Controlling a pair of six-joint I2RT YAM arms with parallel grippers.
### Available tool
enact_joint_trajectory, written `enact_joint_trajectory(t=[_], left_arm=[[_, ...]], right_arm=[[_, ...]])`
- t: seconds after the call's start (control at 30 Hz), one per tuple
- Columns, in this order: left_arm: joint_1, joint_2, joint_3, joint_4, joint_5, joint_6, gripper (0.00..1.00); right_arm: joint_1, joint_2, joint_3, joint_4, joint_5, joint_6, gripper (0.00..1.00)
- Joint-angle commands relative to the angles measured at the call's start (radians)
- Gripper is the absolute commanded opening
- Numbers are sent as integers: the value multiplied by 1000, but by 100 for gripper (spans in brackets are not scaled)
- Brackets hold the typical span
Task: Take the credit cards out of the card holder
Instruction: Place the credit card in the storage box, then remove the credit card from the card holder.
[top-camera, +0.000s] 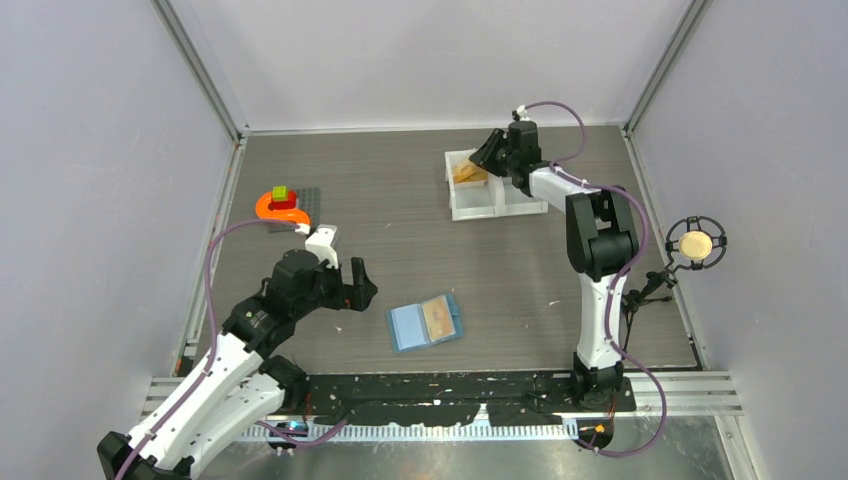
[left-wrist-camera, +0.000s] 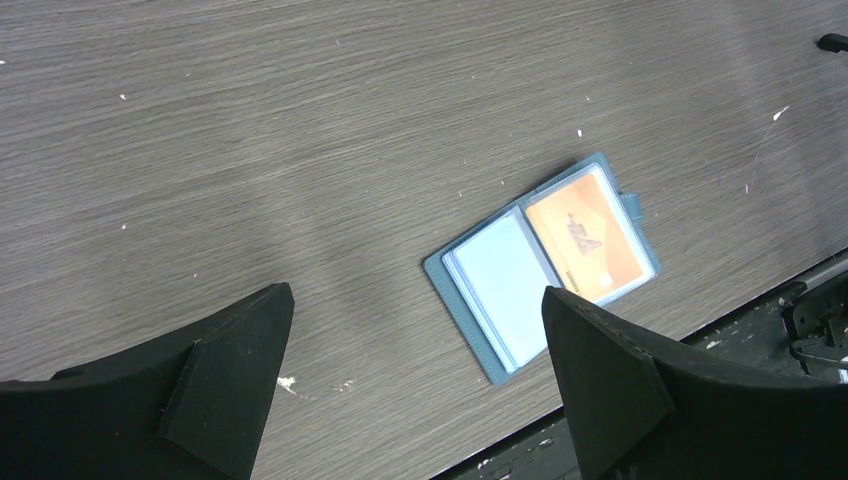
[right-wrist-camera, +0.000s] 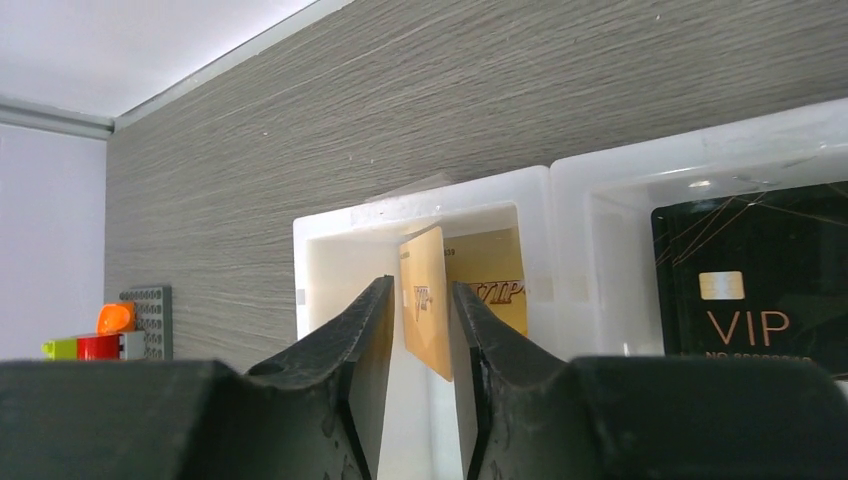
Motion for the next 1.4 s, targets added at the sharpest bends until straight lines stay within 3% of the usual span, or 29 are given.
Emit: enact_joint_trajectory(t=[0.0,0.27,0.53,0.73,0.83,1.17,1.37], left_arm=[[5,-1,45,8,-8,12,100],[5,-10,46,-5,-8,10,100],[5,19,70,-45,-23,-19,100],[5,46,44,-50,41,-71,100],[5,42,-1,-11,88,-109,100],[5,46,-179,222,279,-255,90],[5,77,-253,362,345,-328,86]], right_arm=[[3,-40,71,-32,40,-53,36],[3,-118,108,-159,96,-147,41],[40,-283,141,-407,98,-233,42],[144,-470,-24,-513,162,-248,42],[231,-563,-182,-520,183,-256,42],[492,-878,-611,-406,152,-171,40],[607,-934,-763,-292,72,-61,38]])
